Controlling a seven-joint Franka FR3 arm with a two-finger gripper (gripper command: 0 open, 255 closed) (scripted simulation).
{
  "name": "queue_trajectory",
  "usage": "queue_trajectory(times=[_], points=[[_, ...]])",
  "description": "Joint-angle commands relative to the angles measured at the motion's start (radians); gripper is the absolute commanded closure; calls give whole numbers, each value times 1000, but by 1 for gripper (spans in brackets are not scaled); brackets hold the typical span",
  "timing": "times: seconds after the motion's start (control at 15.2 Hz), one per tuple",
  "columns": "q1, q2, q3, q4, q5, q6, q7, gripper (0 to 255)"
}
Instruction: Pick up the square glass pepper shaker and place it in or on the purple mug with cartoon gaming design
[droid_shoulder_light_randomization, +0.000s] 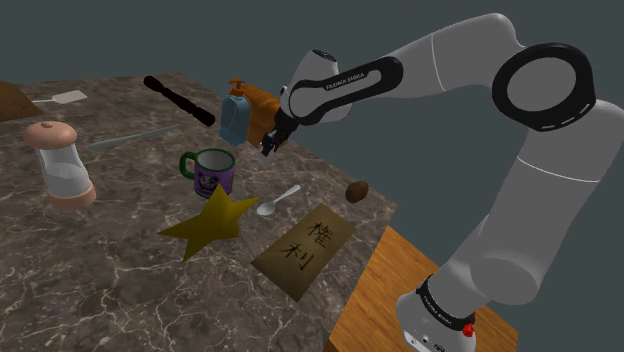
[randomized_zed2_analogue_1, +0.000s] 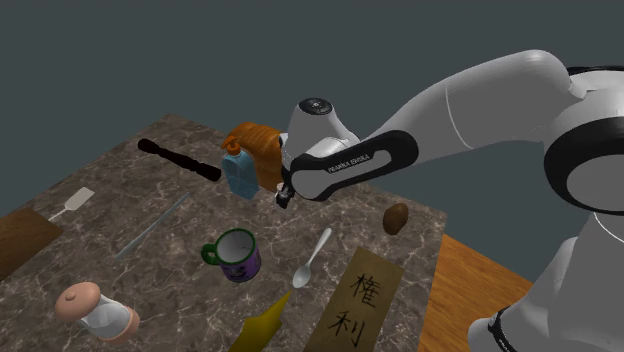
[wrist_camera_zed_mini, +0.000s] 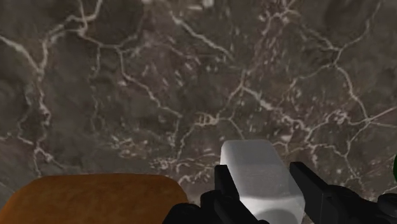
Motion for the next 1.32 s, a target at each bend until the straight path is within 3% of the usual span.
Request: queue_trajectory(times=[0.0,1.25], points=[[1,-14,0,9,-2,-23,4,255],[0,-130,-4,125,-16,-254,25,255]])
